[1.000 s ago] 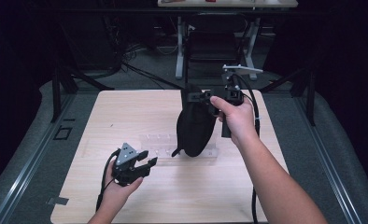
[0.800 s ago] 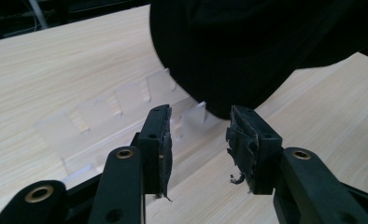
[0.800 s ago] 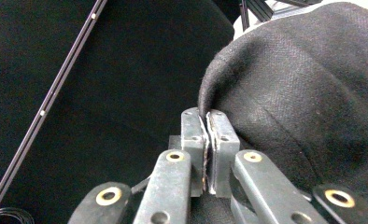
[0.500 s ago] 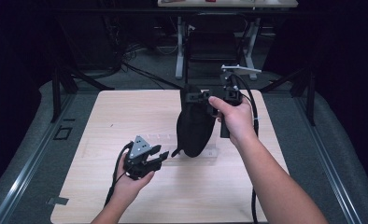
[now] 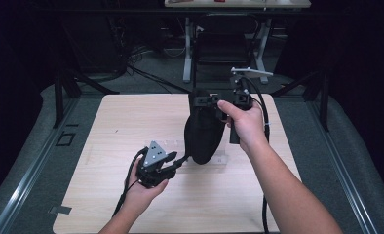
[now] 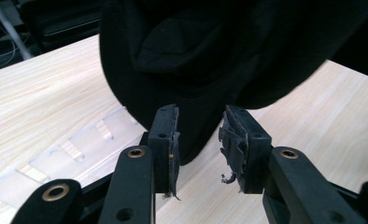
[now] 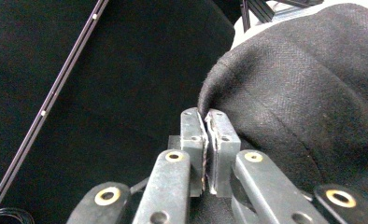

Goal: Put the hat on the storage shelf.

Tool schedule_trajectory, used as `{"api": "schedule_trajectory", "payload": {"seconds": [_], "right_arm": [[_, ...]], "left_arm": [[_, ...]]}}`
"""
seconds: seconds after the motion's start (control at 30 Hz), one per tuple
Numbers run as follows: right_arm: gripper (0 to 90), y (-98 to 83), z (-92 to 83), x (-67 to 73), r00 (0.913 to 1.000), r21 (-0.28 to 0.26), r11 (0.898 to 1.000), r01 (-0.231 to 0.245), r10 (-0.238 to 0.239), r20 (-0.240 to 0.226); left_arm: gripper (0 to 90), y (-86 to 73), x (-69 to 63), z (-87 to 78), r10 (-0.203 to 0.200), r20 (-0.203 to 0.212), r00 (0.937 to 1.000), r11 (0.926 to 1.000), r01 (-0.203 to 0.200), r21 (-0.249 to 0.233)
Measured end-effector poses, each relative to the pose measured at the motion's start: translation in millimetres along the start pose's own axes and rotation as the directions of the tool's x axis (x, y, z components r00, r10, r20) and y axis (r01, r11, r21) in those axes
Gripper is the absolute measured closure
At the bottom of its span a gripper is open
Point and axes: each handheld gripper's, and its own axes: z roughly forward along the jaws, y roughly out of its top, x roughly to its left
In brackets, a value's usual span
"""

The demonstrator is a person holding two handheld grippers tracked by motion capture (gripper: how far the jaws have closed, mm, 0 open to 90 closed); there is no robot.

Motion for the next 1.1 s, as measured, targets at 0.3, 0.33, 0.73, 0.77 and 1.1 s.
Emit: {"api": "schedule_trajectory", "payload": {"seconds": [0.3,0.33,0.73,0.77,1.1], "right_arm": [[86.5,-0.6,4.8,3.1,1.0000,0.005,1.000,0.008,-0.008,-0.004],[86.5,-0.7,5.3,3.4,1.0000,0.006,1.000,0.008,-0.008,-0.004],[85.6,-1.9,5.3,4.6,0.9999,0.005,1.000,0.011,-0.011,-0.011],[85.3,-2.1,5.3,4.8,0.9998,0.003,1.000,0.013,-0.013,-0.014],[81.0,-2.4,-2.1,9.5,0.9986,-0.020,0.998,0.053,-0.053,0.001]], "left_arm": [[74.2,1.5,-5.5,11.2,0.048,-0.026,0.9985,0.9977,-0.047,0.048],[76.8,0.7,-6.0,12.4,0.058,-0.029,0.9979,0.9969,-0.056,0.054],[82.9,-4.4,-9.3,13.8,0.159,-0.062,0.9853,0.9856,-0.155,0.068],[83.1,-4.7,-9.4,13.7,0.163,-0.063,0.9847,0.9850,-0.158,0.068],[84.9,-10.3,-3.9,11.8,0.154,-0.076,0.9850,0.9862,-0.149,0.072]]}}
